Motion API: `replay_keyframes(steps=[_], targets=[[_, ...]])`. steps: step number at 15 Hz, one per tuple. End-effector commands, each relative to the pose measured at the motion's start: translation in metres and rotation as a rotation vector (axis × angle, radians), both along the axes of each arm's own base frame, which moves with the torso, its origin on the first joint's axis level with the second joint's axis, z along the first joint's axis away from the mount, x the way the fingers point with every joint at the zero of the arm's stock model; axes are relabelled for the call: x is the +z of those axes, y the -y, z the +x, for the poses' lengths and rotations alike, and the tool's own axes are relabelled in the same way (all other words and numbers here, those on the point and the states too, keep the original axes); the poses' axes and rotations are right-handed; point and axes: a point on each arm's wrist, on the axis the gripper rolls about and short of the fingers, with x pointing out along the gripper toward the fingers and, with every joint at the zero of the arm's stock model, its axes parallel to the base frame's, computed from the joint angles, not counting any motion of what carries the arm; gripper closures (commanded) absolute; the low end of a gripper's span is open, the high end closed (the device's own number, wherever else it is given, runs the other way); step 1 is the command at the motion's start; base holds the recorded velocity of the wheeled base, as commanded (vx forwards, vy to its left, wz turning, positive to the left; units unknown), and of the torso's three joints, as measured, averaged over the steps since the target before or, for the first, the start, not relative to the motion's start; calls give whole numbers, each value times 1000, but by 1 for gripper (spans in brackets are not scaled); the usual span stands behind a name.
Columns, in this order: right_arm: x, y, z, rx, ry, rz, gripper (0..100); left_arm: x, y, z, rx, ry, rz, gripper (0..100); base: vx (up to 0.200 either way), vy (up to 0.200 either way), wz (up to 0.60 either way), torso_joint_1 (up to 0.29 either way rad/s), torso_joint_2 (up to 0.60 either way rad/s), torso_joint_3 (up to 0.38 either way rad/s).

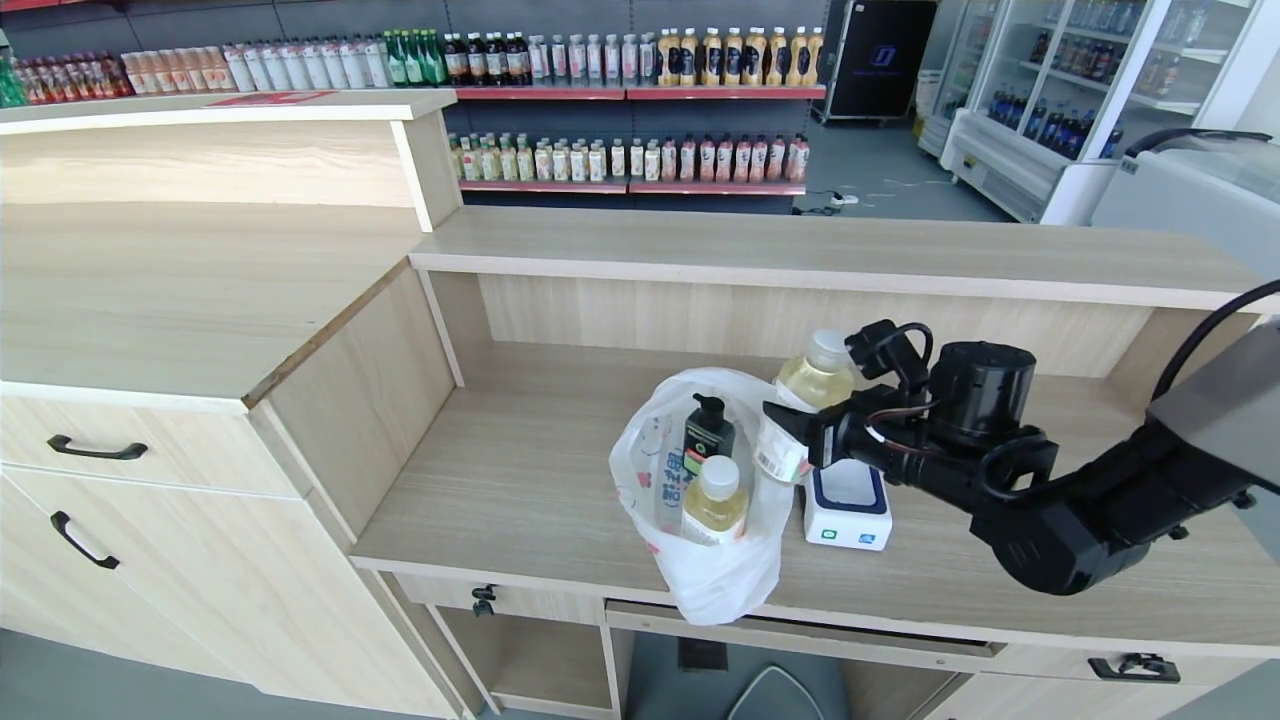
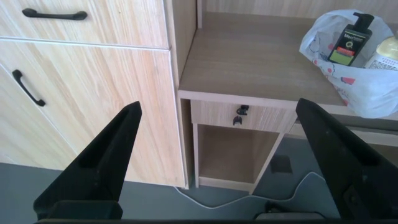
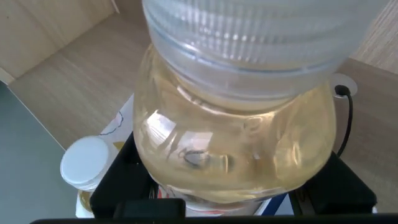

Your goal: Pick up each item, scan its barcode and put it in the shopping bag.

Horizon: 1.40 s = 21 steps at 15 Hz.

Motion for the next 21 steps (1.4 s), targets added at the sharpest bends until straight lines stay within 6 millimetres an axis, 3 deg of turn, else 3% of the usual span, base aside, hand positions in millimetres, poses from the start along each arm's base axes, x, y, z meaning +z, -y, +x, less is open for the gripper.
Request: replay_keyframes(steps=[1,5,15,21], targets=[[-19,-3,8,4,-23,-34,100,0,0,0,0,1,0,0,0,0,0,0,0,0],[-42,-8,19,6,-32,-50,100,0,0,0,0,1,0,0,0,0,0,0,0,0],[-54,-15,35,77,-32,-39,100,0,0,0,0,1,0,0,0,0,0,0,0,0],[-71,-26,44,102,-47,-44,100,0,0,0,0,1,0,0,0,0,0,0,0,0]])
